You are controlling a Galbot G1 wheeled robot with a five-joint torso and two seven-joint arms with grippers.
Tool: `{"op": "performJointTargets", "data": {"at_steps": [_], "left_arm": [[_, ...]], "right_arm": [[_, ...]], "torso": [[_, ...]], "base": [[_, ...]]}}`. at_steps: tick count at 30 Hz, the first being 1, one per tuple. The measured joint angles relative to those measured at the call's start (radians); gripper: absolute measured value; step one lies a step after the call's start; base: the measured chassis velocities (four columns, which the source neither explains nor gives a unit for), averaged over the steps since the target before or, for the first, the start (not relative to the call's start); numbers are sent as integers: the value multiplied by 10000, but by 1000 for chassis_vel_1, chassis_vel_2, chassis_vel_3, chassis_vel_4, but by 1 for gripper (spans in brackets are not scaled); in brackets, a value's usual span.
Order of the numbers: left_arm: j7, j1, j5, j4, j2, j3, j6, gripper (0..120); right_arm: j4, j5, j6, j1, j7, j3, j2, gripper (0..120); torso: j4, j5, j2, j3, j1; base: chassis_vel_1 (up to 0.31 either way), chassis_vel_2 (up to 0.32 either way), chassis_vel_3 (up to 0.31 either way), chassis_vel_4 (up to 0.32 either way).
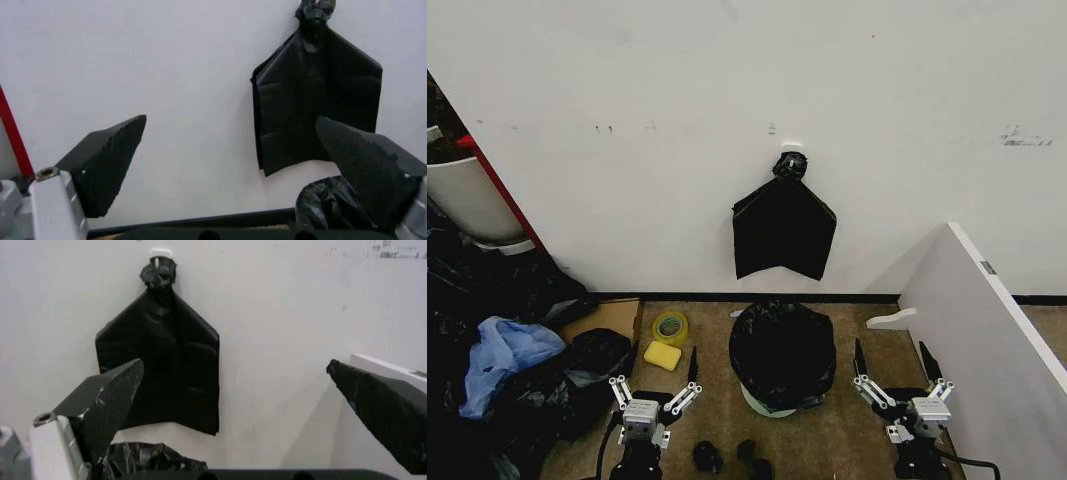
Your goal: Place the garbage bag over the trash bin.
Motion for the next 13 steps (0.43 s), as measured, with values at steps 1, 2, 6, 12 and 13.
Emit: {"op": "performJointTargets", "data": {"at_steps": [1,2,6,12,13], "left_arm": [[-6,7,-16,7,23,-1,0,100],[-10,9,-25,12,35,-1,0,100],[-29,-29,-40,73,100,33,7,100],[-50,-99,-40,165,147,174,41,100],[-50,-99,-40,168,158,211,54,100]], "right_arm": [[-9,-30,-11,-3,3,-1,21,100],[-10,-36,-15,-4,4,-1,25,100],[-15,-42,-25,-5,9,-3,29,100],[-19,-36,-30,-4,14,-4,26,100],[-20,-35,-32,-3,15,-4,24,100]], "torso": [[0,0,0,0,0],[0,0,0,0,0],[0,0,0,0,0],[0,0,0,0,0],[0,0,0,0,0]], "base": [[0,0,0,0],[0,0,0,0],[0,0,0,0],[0,0,0,0],[0,0,0,0]]}}
